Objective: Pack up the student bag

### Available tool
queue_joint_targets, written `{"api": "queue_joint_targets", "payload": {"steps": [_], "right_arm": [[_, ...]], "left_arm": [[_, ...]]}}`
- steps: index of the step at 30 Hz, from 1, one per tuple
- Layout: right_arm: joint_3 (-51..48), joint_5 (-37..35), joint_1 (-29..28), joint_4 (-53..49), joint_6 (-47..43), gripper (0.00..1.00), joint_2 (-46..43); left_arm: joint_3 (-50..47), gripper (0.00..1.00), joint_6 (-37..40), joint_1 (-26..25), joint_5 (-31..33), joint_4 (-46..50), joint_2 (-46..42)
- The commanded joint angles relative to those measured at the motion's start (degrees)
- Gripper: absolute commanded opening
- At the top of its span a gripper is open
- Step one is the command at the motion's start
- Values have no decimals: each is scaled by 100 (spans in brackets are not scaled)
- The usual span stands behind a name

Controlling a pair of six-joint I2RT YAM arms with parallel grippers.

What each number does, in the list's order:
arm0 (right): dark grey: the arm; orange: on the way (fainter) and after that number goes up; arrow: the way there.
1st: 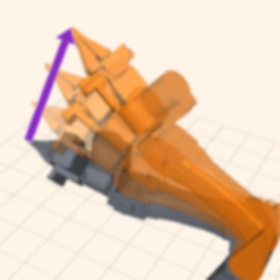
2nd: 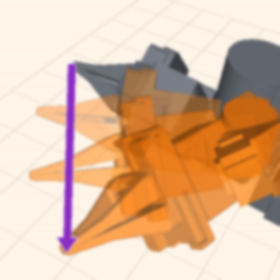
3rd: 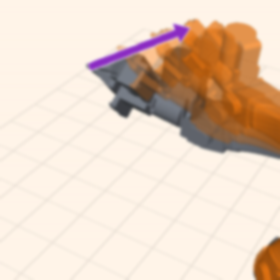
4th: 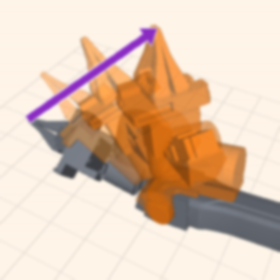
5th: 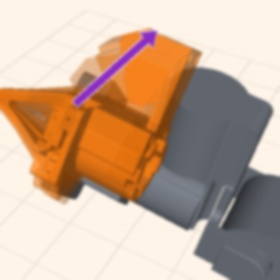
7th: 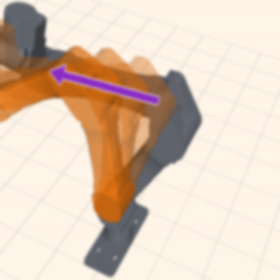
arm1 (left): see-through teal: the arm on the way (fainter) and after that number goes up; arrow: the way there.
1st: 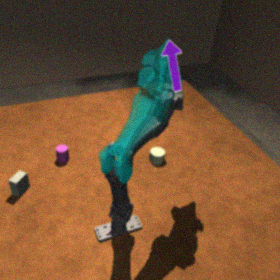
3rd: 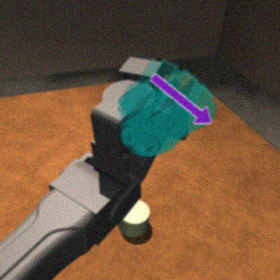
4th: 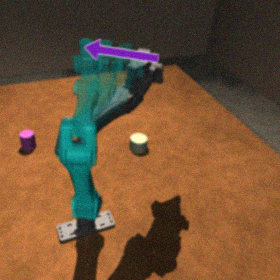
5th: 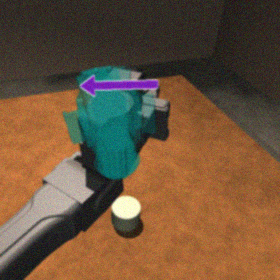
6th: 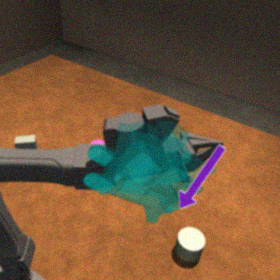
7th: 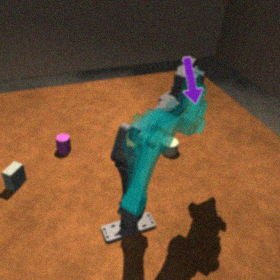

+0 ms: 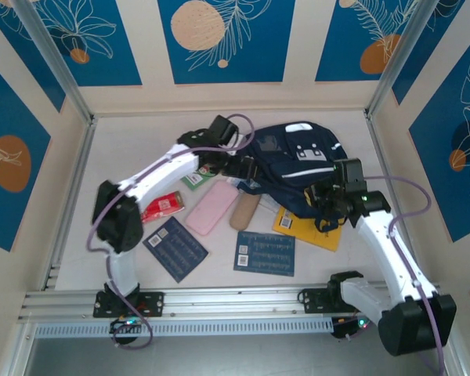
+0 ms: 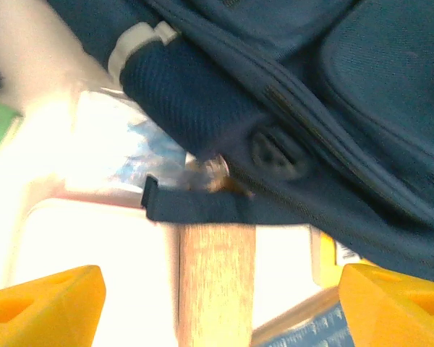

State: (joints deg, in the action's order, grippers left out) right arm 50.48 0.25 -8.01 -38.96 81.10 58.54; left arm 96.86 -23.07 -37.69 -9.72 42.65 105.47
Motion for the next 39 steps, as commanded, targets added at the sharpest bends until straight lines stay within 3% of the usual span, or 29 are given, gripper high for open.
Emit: {"api": "queue_joint_targets", "payload": {"steps": [1, 9, 14, 21, 24, 29, 34, 39], "right_arm": [[719, 340, -47, 1393, 399, 0, 565], [2524, 610, -554, 1944, -109, 0, 2197], [3694, 1056, -1094, 2032, -1176, 0, 2972], [4375, 2150, -1706, 2208, -2544, 0, 3654], [4487, 2502, -1920, 2217, -2900, 0, 3802], [4443, 2498, -2145, 2052, -3173, 0, 3794], [4074, 2023, -2459, 1718, -3398, 0, 3440], [2860, 1336, -3058, 1925, -3223, 0, 2593]], "left_arm": [[-571, 85, -362, 206, 172, -272, -1249], [-1466, 85, -271, 366, 760, -194, -2765], [-1796, 85, -152, 501, 1127, -181, -3346], [-1907, 84, -13, 578, 1408, -193, -3668], [-1899, 84, -22, 572, 1489, -221, -3816], [-1846, 84, -22, 575, 1534, -155, -3982], [-1872, 84, -8, 574, 1607, -12, -4203], [-1877, 84, 13, 571, 1641, 168, -4372]]}}
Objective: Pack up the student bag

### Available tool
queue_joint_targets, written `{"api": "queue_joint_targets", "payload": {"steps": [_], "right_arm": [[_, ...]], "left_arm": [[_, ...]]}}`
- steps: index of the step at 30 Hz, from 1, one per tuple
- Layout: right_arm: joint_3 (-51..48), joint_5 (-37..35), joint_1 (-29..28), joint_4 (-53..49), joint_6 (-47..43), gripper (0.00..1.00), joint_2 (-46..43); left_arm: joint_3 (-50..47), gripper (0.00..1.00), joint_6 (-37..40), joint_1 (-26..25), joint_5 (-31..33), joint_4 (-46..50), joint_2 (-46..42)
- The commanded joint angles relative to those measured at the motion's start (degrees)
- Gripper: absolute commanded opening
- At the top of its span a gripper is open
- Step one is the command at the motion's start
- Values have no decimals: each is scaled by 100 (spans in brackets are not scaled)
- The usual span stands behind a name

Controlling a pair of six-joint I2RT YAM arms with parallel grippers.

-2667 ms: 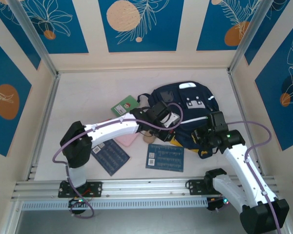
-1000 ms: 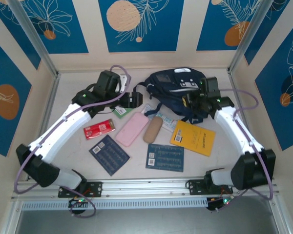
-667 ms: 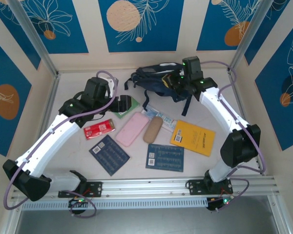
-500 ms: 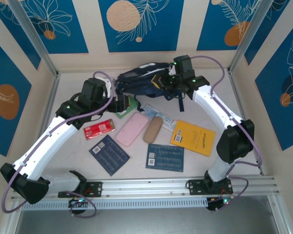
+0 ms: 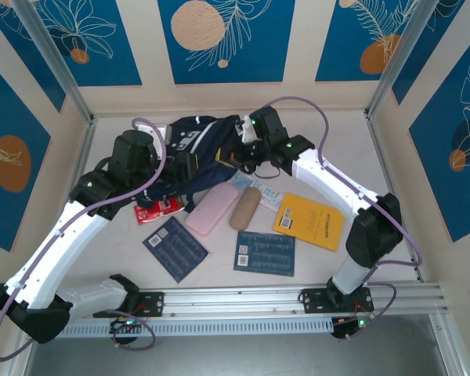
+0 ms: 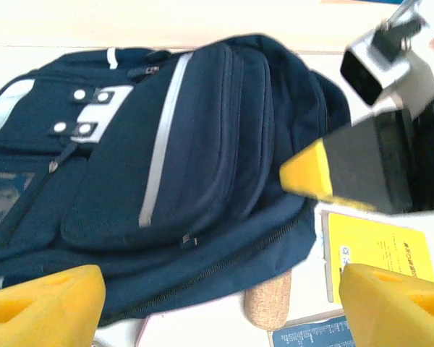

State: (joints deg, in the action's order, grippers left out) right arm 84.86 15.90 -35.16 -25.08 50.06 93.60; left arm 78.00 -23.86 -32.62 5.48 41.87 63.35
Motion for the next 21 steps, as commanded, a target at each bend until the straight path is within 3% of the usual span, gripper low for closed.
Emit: {"api": "queue_joint_targets", "payload": {"steps": [1, 3, 4, 6, 10, 14, 17, 21], "right_arm": [[-802, -270, -406, 624, -72, 0, -1050], [-1341, -315, -521, 736, -22, 0, -1393], [-1593, -382, -592, 794, -44, 6, -1535], [-2030, -723, -713, 815, -125, 53, -1760], [-2741, -1968, -756, 368, -291, 74, -2371], [-3286, -2952, -543, -124, -220, 73, -3160], [-3634, -3309, -162, -404, -20, 67, -3668], [-4006, -3109, 360, -481, 42, 64, -4136]], "left_arm": [[14, 84, 92, 64, 96, 267, -173], [2, 84, 87, 68, 31, 275, -184], [-19, 84, 92, 69, -3, 263, -162], [-47, 83, 109, 69, -161, 249, -28], [-1, 84, 196, 44, -797, 262, 462], [248, 84, 376, -124, -1050, 420, 1069], [667, 86, 639, -513, -719, 670, 1729], [1459, 88, 940, -1104, -218, 1088, 2794]]}}
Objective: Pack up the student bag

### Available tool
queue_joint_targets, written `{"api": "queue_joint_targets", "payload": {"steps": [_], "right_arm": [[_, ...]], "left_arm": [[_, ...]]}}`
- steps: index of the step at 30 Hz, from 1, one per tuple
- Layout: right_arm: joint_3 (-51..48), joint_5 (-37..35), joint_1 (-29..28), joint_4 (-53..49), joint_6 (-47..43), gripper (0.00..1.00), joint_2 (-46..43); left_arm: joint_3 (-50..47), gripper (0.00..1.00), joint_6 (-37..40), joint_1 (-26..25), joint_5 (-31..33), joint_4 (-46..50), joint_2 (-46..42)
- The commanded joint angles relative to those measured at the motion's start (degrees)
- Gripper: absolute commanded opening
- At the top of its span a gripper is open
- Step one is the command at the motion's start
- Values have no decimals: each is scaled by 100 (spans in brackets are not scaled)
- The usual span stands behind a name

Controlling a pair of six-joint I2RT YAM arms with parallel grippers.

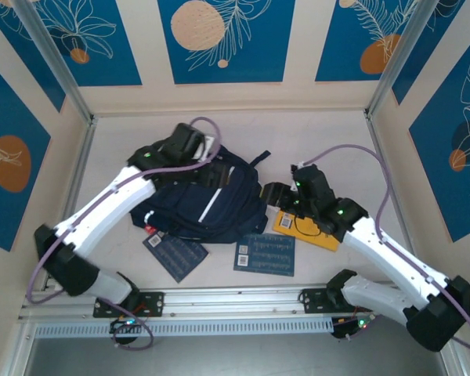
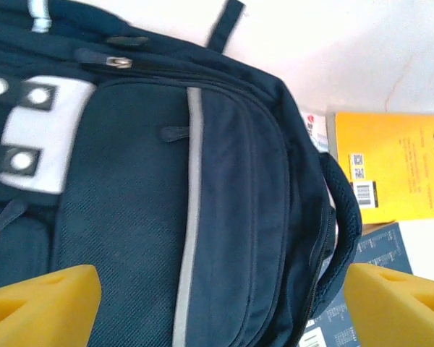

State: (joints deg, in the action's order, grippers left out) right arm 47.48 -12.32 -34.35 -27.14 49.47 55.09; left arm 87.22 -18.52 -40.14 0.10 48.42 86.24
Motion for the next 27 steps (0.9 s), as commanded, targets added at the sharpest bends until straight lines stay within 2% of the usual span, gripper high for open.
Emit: {"api": "queue_joint_targets", "payload": {"steps": [1, 4, 7, 9, 19, 22, 25, 27], "right_arm": [[-345, -190, 377, -252, 98, 63, -364], [-491, -6, 568, -264, 69, 63, -523], [-559, 95, 642, -329, 7, 63, -591], [-606, 158, 673, -320, -32, 63, -622], [-693, 545, 907, -57, -166, 63, -491], [-655, 589, 943, -5, -214, 63, -452], [-636, 646, 965, 84, -230, 62, -359], [-625, 753, 971, 181, -229, 59, -276]], "left_arm": [[694, 89, 464, -444, 436, 502, 725], [1025, 90, 599, -601, 846, 655, 1328], [1037, 91, 703, -576, 1295, 695, 1683], [953, 92, 753, -494, 1368, 663, 1844], [857, 91, 668, -282, 786, 418, 2702], [736, 89, 555, -166, 394, 297, 2811], [609, 81, 437, -94, -31, 80, 2827], [660, 66, 430, -69, -155, 87, 2858]]}}
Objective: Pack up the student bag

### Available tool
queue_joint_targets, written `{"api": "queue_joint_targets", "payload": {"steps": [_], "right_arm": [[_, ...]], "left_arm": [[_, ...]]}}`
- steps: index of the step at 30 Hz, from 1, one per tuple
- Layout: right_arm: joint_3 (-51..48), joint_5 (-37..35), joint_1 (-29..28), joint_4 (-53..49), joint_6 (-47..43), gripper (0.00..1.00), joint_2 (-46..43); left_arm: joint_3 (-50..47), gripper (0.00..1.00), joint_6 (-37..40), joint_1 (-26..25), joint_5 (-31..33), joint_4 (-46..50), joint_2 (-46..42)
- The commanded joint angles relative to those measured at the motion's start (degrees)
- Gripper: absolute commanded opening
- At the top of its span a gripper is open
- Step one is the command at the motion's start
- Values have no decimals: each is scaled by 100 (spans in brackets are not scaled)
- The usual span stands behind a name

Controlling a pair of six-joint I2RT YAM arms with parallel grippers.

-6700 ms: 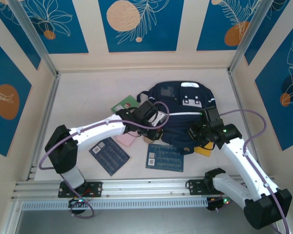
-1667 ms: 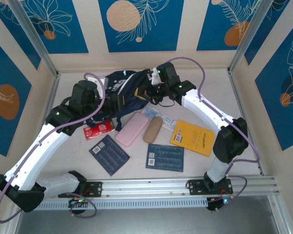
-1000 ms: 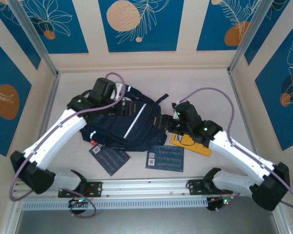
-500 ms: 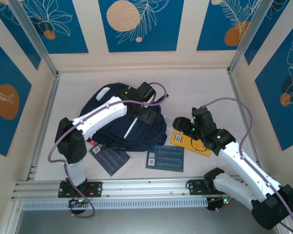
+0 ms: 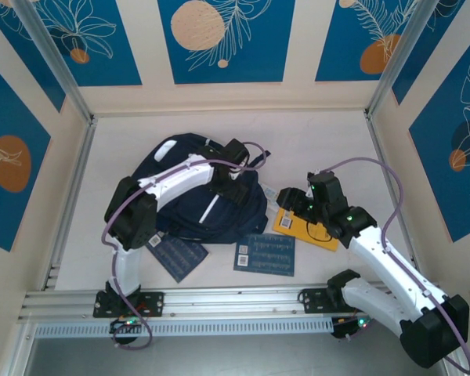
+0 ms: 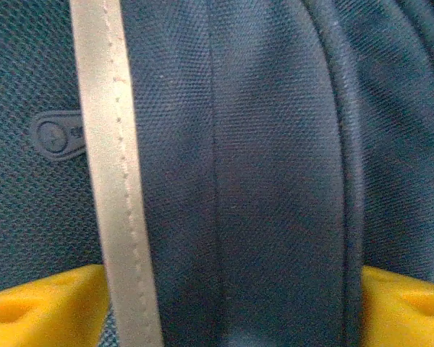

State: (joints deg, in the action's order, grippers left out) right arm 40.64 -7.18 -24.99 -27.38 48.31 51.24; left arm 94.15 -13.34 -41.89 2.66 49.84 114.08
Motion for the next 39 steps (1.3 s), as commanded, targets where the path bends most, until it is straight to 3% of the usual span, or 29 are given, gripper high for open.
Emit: {"api": "queue_joint_targets", "payload": {"steps": [1, 5, 10, 15, 23, 27, 33, 37, 39], "right_arm": [[61, 282, 32, 247, -97, 57, 145], [128, 492, 30, 406, -84, 54, 268], [310, 694, -15, 586, -113, 54, 396], [632, 1017, -23, 845, 55, 51, 881], [1391, 1267, -6, 968, 395, 27, 1883], [1646, 1620, -19, 1236, 673, 11, 2433], [1729, 2257, -92, 1950, 1279, 1, 3184], [1451, 2974, -102, 3280, 2174, 0, 3668], [1245, 3157, -113, 4181, 2668, 0, 3832]], "left_arm": [[-17, 58, -79, 111, -445, -54, 50], [42, 33, -63, 224, -488, 32, -132], [-5, 17, -86, 416, -681, 101, -569], [91, 9, -124, 494, -866, 166, -903], [418, 6, -214, 625, -1279, 347, -1416], [644, 7, -197, 664, -1500, 455, -1557], [741, 13, -162, 737, -1435, 525, -1702], [739, 48, -233, 739, -1670, 552, -1712], [728, 59, -311, 734, -1606, 553, -1806]]}}
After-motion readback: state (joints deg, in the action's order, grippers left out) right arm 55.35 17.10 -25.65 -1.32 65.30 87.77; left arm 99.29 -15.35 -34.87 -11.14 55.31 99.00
